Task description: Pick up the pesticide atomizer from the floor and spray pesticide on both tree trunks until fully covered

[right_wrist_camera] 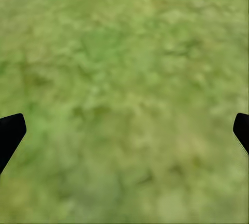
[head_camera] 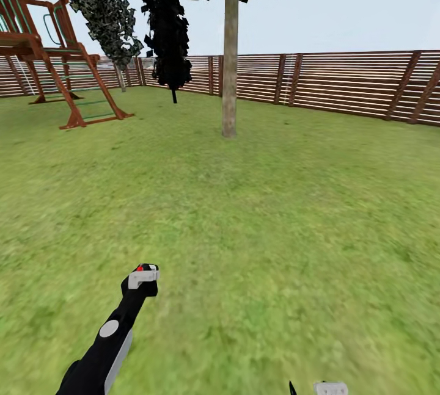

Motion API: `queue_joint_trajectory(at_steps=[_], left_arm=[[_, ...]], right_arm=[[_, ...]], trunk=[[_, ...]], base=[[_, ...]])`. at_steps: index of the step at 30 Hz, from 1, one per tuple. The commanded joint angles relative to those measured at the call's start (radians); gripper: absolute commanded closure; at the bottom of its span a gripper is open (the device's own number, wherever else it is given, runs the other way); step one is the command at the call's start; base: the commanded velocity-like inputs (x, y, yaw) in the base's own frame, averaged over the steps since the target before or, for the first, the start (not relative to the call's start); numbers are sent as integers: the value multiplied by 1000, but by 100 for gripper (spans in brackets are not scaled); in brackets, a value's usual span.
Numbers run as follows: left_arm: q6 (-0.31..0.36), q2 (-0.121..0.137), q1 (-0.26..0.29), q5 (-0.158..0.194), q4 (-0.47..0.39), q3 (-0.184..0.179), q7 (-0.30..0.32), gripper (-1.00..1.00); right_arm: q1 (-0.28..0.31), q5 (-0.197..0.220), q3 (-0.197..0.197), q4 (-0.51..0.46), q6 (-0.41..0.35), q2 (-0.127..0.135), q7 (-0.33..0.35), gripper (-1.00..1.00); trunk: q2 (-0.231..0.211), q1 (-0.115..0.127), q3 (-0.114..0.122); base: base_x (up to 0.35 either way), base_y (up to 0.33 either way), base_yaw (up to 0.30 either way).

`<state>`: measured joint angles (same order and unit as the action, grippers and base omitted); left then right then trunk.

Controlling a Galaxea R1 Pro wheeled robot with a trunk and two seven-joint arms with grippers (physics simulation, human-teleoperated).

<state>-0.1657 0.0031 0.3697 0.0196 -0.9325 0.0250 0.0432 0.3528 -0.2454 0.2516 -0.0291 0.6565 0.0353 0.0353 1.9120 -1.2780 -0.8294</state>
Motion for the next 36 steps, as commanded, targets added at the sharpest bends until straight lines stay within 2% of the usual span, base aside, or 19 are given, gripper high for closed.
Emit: queue_joint_trajectory(at_steps=[1,36], left_arm=[[0,0,0,0,0,0,1,100],[0,-3,0,-1,7,-4,0,100]], right_arm=[[0,0,0,0,0,0,0,-100],[0,0,0,0,0,0,0,-100]], trunk=[[0,0,0],[0,0,0]], base=[[339,0,0],[340,0,0]])
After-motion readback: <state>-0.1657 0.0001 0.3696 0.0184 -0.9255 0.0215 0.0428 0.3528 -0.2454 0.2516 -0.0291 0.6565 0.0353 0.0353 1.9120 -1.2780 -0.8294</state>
